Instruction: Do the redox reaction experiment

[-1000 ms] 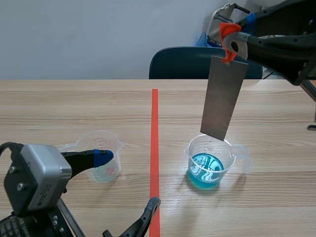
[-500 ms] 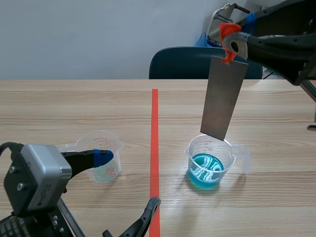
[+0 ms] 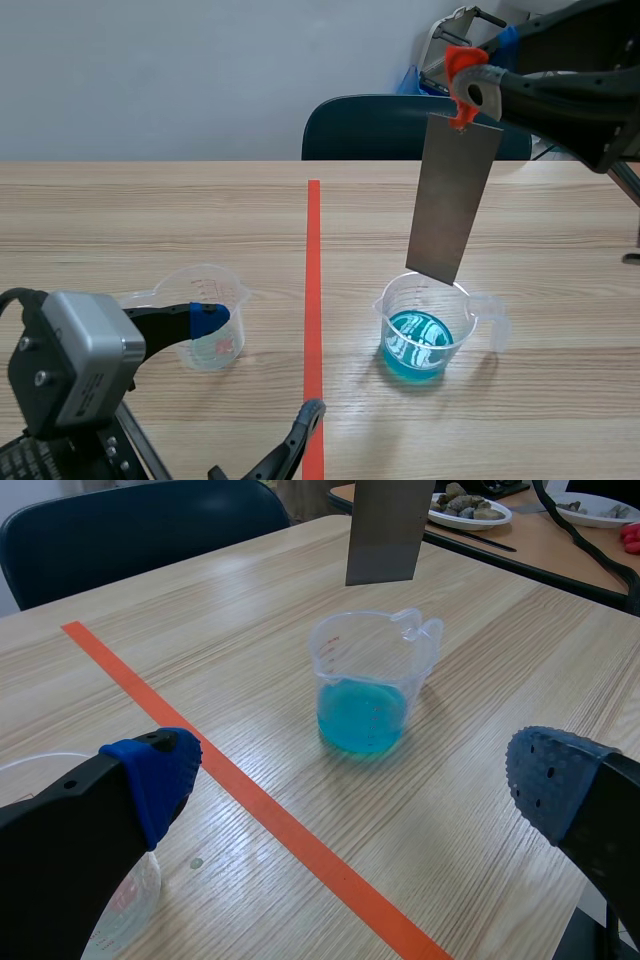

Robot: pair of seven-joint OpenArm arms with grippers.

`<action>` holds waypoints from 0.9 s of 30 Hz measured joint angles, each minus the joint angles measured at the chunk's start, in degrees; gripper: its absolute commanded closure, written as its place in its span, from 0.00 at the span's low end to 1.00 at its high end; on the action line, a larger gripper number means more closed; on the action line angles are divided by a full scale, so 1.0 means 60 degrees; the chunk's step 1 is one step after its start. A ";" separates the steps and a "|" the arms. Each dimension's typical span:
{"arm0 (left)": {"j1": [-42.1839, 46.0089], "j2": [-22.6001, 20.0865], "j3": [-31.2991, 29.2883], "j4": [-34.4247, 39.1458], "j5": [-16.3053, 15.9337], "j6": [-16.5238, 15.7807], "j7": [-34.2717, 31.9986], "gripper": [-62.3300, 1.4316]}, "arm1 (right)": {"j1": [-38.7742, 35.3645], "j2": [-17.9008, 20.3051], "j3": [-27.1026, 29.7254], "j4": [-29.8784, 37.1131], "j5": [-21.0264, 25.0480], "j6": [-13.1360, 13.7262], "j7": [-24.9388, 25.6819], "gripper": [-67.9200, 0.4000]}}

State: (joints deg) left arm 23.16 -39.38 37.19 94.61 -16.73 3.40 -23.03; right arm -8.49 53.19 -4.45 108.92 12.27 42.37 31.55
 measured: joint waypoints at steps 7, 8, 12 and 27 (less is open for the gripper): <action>0.0000 0.0000 0.0000 0.0000 0.0000 0.0000 0.0000 0.00 | 0.0000 0.0000 0.0000 0.0000 0.0000 0.0000 0.0000 0.98; 0.0000 0.0000 0.0000 0.0000 0.0000 0.0000 0.0000 0.00 | 0.0000 0.0000 0.0000 0.0000 0.0000 0.0000 0.0000 0.98; 0.0000 0.0000 0.0000 0.0000 0.0000 0.0000 0.0000 0.00 | 0.0000 0.0000 0.0000 0.0000 0.0000 0.0000 0.0000 0.98; -0.0550 0.0743 0.0004 0.0000 -0.0022 0.0248 0.0554 0.90 | 0.0000 0.0000 0.0000 0.0000 0.0000 0.0000 0.0000 0.98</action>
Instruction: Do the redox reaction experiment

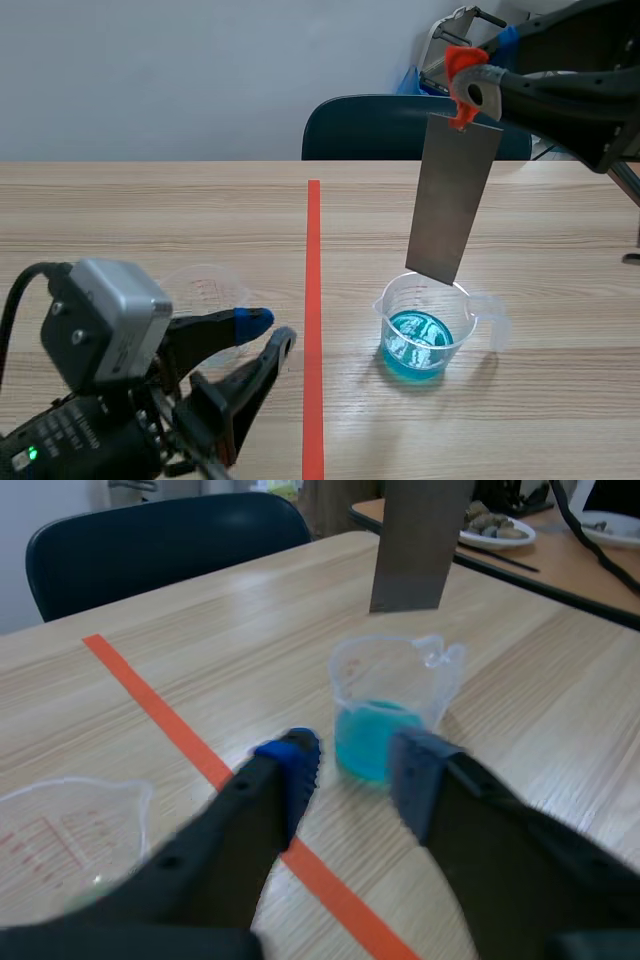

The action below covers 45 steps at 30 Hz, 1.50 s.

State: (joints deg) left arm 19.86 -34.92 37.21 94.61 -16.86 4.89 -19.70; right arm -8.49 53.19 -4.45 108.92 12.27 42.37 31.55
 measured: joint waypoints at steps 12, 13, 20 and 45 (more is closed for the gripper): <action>-0.2798 0.1770 0.0729 -0.2543 0.0022 -0.0299 0.0714 0.93 | 0.0000 0.0000 0.0000 0.0000 0.0000 0.0000 0.0004 0.98; -0.2973 0.1905 0.0798 -0.2769 0.0022 -0.0324 0.0707 0.93 | 0.0000 0.0000 0.0000 0.0000 0.0000 0.0000 0.0004 0.98; -0.3818 0.2805 0.1071 -0.3668 0.0022 -0.0539 0.0707 0.93 | 0.0000 0.0000 0.0000 0.0000 0.0000 0.0000 0.0004 0.98; -0.4240 0.3464 0.1494 -0.4131 0.0142 -0.0754 0.0707 0.93 | 0.0000 0.0000 0.0000 0.0000 0.0000 0.0000 0.0004 0.98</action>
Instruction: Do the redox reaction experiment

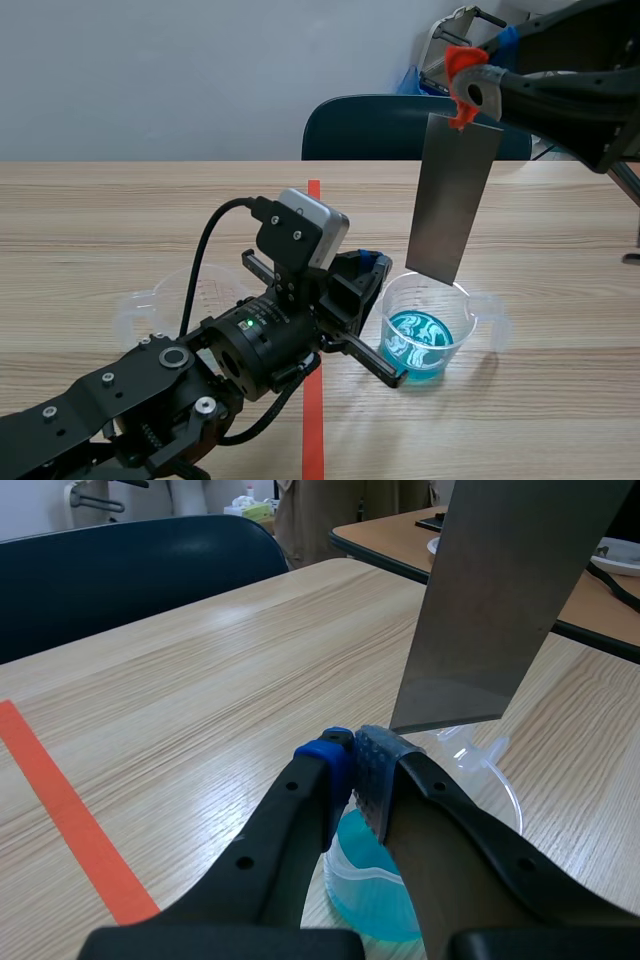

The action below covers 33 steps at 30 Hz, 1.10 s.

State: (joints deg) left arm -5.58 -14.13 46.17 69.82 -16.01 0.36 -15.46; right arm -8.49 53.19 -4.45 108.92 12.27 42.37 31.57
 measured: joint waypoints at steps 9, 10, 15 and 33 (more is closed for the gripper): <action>0.0215 -0.0335 -0.0047 0.0113 -0.0233 0.0040 -0.0026 0.93 | 0.0000 0.0000 0.0000 0.0000 0.0000 0.0000 0.0000 0.98; 0.0386 -0.0481 -0.0131 0.0240 -0.0324 0.0047 -0.0022 0.93 | 0.0000 0.0000 0.0000 0.0000 0.0000 0.0000 0.0000 0.98; 0.1727 -0.1388 -0.1115 0.1399 -0.0525 0.0080 0.0004 0.93 | 0.0000 0.0000 0.0000 0.0000 0.0000 0.0000 -0.0004 0.98; 0.9176 -0.3231 -0.6601 0.5329 -0.0597 0.0561 0.0000 0.93 | 0.0000 0.0000 0.0000 0.0000 0.0000 0.0000 -0.0004 0.98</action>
State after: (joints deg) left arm 49.47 -33.52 6.57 101.80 -19.59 3.73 -15.46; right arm -8.49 53.19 -4.45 108.92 12.27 42.37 31.55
